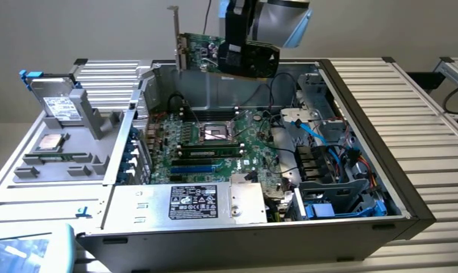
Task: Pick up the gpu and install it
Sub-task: 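Insert the gpu into the slot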
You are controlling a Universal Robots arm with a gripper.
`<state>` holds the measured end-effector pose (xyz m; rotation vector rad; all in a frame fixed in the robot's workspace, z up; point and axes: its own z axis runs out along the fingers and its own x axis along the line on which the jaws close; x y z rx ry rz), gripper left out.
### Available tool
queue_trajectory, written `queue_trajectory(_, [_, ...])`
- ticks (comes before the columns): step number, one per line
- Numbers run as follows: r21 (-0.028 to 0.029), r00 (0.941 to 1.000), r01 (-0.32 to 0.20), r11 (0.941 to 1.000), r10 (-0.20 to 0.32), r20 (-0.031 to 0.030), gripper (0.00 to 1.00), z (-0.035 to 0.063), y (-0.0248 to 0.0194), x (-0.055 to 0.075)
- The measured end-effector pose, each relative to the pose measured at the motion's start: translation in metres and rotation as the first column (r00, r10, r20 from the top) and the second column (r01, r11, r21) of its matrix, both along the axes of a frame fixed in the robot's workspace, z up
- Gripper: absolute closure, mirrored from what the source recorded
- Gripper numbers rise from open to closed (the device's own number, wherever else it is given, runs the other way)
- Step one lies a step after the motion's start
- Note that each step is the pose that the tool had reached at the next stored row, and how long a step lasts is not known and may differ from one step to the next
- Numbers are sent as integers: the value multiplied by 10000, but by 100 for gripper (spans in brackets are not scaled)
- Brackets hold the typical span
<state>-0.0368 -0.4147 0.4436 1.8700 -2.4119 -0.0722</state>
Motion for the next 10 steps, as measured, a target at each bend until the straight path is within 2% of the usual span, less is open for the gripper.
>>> queue_trajectory(3, [5, 9985, -538, 9985, 538, 6, 72, -4, 0, 0])
queue_trajectory(6, [45, 9946, -1036, 9946, 1036, 22, 72, -13, 0, 0])
queue_trajectory(8, [84, 9911, -1328, 9911, 1328, 44, 72, -22, 0, 0])
queue_trajectory(10, [111, 9875, -1575, 9875, 1574, 95, 72, -32, 2, -1])
